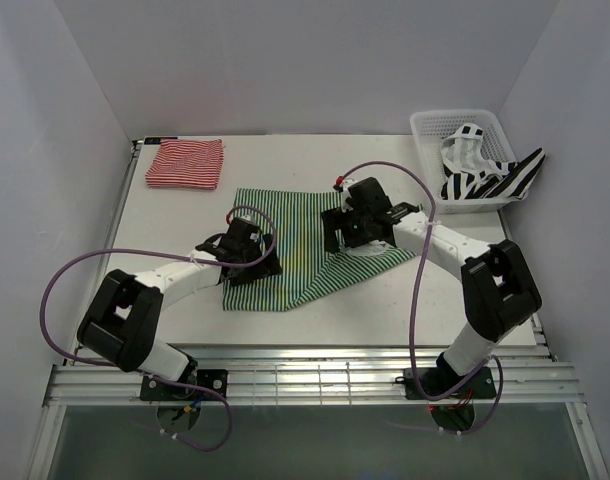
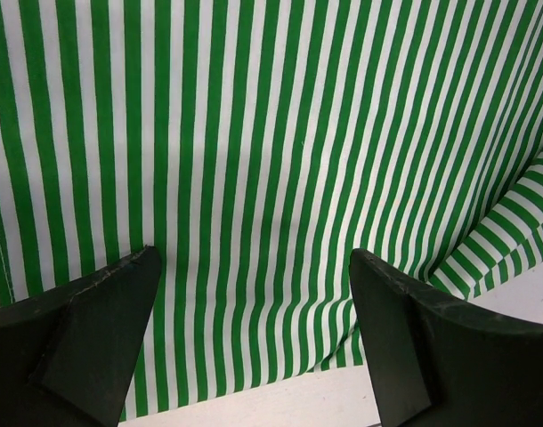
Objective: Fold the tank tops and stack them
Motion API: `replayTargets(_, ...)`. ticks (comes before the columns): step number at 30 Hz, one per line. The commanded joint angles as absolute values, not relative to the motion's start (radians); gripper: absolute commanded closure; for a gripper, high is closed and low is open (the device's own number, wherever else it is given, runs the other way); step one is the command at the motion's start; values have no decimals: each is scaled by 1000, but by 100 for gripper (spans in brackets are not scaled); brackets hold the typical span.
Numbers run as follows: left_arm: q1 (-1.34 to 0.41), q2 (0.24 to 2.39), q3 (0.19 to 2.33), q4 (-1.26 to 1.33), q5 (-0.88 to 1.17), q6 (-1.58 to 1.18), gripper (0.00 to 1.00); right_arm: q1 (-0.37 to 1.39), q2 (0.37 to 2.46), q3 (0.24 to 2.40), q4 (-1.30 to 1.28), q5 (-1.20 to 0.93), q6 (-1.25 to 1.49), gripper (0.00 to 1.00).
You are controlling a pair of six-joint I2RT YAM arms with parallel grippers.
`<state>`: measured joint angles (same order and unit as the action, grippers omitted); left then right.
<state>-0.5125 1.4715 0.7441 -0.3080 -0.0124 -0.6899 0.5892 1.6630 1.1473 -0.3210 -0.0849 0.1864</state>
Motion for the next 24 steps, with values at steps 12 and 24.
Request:
replayTargets(12,-509,1485,716,-273,-12,-689,2,532,1716,1117,-325,-124,54,4)
replayTargets(24,-508,1494,723,-282,-12,-689,2,535,1781,1157,-292,-199,-34,10)
